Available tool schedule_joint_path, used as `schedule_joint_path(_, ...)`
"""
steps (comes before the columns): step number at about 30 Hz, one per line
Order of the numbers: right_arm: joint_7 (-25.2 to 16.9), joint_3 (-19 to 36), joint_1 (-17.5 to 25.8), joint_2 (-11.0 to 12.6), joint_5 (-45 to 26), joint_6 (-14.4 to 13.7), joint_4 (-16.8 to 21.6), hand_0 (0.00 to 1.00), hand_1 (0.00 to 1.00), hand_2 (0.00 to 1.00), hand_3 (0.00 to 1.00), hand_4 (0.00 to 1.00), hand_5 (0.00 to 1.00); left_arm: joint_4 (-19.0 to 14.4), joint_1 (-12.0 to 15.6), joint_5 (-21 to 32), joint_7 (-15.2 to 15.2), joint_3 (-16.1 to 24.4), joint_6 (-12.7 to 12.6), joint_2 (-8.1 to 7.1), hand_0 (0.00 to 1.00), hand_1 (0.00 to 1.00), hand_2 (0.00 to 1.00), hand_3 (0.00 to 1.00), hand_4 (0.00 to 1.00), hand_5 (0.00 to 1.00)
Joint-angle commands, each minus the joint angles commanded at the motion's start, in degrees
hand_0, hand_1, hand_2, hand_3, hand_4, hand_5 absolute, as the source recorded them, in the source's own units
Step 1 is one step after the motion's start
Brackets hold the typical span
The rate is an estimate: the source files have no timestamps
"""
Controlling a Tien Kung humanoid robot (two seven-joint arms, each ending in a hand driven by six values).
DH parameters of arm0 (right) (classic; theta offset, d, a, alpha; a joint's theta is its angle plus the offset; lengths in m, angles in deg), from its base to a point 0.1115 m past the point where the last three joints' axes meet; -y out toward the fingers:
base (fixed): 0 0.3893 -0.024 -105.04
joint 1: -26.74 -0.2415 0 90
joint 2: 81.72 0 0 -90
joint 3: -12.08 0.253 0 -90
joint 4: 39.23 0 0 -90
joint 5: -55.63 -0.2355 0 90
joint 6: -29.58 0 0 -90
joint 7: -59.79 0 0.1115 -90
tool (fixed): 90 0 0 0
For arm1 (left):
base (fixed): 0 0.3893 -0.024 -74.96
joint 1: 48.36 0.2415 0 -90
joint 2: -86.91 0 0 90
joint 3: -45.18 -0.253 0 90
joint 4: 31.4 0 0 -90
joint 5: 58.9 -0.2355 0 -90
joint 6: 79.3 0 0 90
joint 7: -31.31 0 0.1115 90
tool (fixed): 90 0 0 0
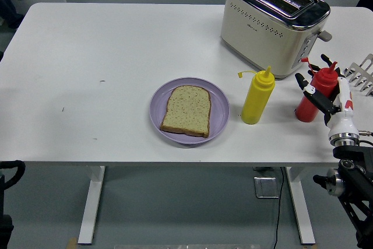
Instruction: Pick up the cup,pour liquid into bread,place the cup on the desk
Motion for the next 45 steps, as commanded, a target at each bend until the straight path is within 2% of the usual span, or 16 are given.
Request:
schedule_joint_path(5, -0.5, -1.5, -0.8, -0.5, -1.4, -1.6, -0.5, 0.613, 0.499, 0.471, 0.660, 0.932, 0.296, 0.0, 0.0, 0.0, 0.0, 0.1, 0.0, -0.01, 0.720, 0.744, 0.756, 0.679, 0.661, 0.998)
schedule_joint_path(6, -0.6, -1.7, -0.9, -0.6, -1.7, -1.9, -0.6, 0.352, 0.288, 0.315, 0.462, 0.923, 0.289, 0.0, 0.0, 0.0, 0.0, 0.1, 0.0, -0.02, 0.720, 0.743, 0.756, 0.679, 0.660, 0.998)
schedule_joint_path(12, -1.6, -2.3, -1.5, -0.9, -4.0, -3.8, -1.2, 0.352, 0.288, 0.315, 0.462, 0.923, 0.289, 0.0, 0.1, 0.0, 0.0, 0.2, 0.0, -0.02, 0.720, 0.743, 0.756, 0.679, 0.660, 0.998)
schedule_joint_path(13, -1.7, -2.3, -1.5, -0.9, -4.1, -3.9, -1.3, 0.161, 0.150, 0.224, 0.359, 0.918, 0.284, 0.0, 0.1, 0.0, 0.0, 0.2, 0.0, -0.02, 0.720, 0.743, 0.757, 0.678, 0.661, 0.998)
schedule_joint_path(17, -2.5, -2.5, -1.9, -1.1, -6.1, -5.6, -1.7, 0.161, 0.150, 0.224, 0.359, 0.918, 0.284, 0.0, 0.1, 0.0, 0.0, 0.2, -0.1, -0.02, 0.720, 0.743, 0.757, 0.678, 0.661, 0.998)
schedule_joint_path(18, -2.6, -2.5, -2.0, -1.2, -6.5, -5.8, -1.8, 0.092, 0.091, 0.181, 0.309, 0.913, 0.277, 0.0, 0.1, 0.0, 0.0, 0.2, -0.1, -0.02, 0.720, 0.743, 0.756, 0.678, 0.660, 0.998)
schedule_joint_path(23, -3.0, -2.5, -2.1, -1.3, -7.9, -6.2, -1.9, 0.092, 0.091, 0.181, 0.309, 0.913, 0.277, 0.0, 0.1, 0.0, 0.0, 0.2, -0.1, -0.01, 0.720, 0.743, 0.756, 0.678, 0.660, 0.998)
schedule_joint_path(24, -3.0, -2.5, -2.1, -1.3, -8.0, -6.2, -1.9, 0.052, 0.067, 0.172, 0.296, 0.912, 0.278, 0.0, 0.1, 0.0, 0.0, 0.2, -0.1, 0.00, 0.720, 0.743, 0.756, 0.678, 0.660, 0.998)
schedule_joint_path(29, -3.4, -2.2, -2.1, -1.3, -9.6, -6.8, -1.6, 0.052, 0.067, 0.172, 0.296, 0.912, 0.278, 0.0, 0.1, 0.0, 0.0, 0.2, -0.1, 0.00, 0.720, 0.743, 0.756, 0.678, 0.660, 0.998)
schedule_joint_path(30, -3.6, -2.0, -2.0, -1.2, -10.3, -7.1, -1.3, 0.008, 0.038, 0.153, 0.282, 0.913, 0.280, 0.0, 0.1, 0.0, 0.0, 0.2, -0.1, -0.01, 0.720, 0.743, 0.756, 0.678, 0.660, 0.998)
schedule_joint_path(32, -3.7, -1.8, -2.0, -1.2, -10.7, -7.2, -1.1, 0.008, 0.038, 0.153, 0.282, 0.913, 0.280, 0.0, 0.1, 0.0, 0.0, 0.2, -0.1, -0.01, 0.720, 0.743, 0.756, 0.678, 0.660, 0.998)
schedule_joint_path(42, -2.0, 1.0, -1.7, 0.6, -10.2, -7.2, 4.5, 0.002, 0.017, 0.134, 0.278, 0.913, 0.286, -0.1, 0.2, 0.0, 0.0, 0.2, -0.1, -0.01, 0.720, 0.743, 0.756, 0.678, 0.660, 0.998)
schedule_joint_path(45, 0.2, 2.2, -2.7, 3.1, -6.5, -7.4, 8.5, 0.002, 0.013, 0.137, 0.280, 0.915, 0.299, -0.1, 0.3, 0.0, 0.0, 0.3, -0.1, -0.03, 0.720, 0.743, 0.756, 0.678, 0.659, 0.998)
